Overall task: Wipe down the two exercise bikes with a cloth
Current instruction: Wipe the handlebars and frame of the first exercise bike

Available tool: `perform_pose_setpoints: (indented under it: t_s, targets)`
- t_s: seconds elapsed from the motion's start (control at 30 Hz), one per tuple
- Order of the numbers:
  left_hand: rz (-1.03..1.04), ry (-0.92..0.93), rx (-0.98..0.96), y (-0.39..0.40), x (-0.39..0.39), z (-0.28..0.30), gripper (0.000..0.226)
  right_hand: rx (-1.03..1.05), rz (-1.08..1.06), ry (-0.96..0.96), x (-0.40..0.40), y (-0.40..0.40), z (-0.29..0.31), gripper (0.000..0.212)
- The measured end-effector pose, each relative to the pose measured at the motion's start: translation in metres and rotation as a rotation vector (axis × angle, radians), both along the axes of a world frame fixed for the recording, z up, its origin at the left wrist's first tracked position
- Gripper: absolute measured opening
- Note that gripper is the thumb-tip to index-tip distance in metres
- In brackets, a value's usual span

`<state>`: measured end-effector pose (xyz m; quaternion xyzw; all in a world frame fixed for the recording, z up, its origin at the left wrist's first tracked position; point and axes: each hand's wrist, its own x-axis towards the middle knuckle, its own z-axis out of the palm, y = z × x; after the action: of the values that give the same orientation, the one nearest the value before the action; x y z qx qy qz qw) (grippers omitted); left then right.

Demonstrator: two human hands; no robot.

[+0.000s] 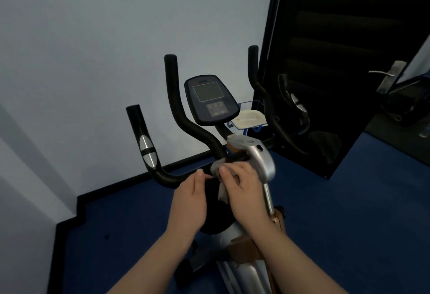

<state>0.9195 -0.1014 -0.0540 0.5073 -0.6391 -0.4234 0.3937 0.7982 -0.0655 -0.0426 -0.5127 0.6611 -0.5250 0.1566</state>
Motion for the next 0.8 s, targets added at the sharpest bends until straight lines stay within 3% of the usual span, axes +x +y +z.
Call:
perform_pose_setpoints:
  t_s: [0.23, 0.37, 0.43, 0.53, 0.7, 0.8]
  targets:
    - [0.017, 0.012, -0.002, 0.002, 0.001, -0.002, 0.047, 0.020, 0.084, -0.007, 0.007, 0.022, -0.015, 0.020]
    - [0.037, 0.019, -0.010, 0.003, 0.001, 0.002, 0.046, 0.220, 0.050, 0.264, 0.004, -0.006, 0.002, 0.021]
    - [0.045, 0.028, -0.004, 0.004, 0.000, 0.003, 0.046, 0.188, 0.037, 0.229, 0.004, -0.002, -0.002, 0.024]
    - [0.066, 0.028, 0.009, 0.006, 0.001, 0.002, 0.046, 0.067, 0.032, 0.025, 0.006, 0.034, -0.018, 0.031]
    - [0.072, 0.017, -0.005, 0.007, 0.000, 0.002, 0.045, 0.121, 0.081, 0.182, -0.001, 0.009, -0.007, 0.025]
    - [0.094, 0.027, -0.005, 0.009, 0.000, 0.001, 0.044, 0.109, 0.052, 0.112, 0.003, 0.019, -0.013, 0.031]
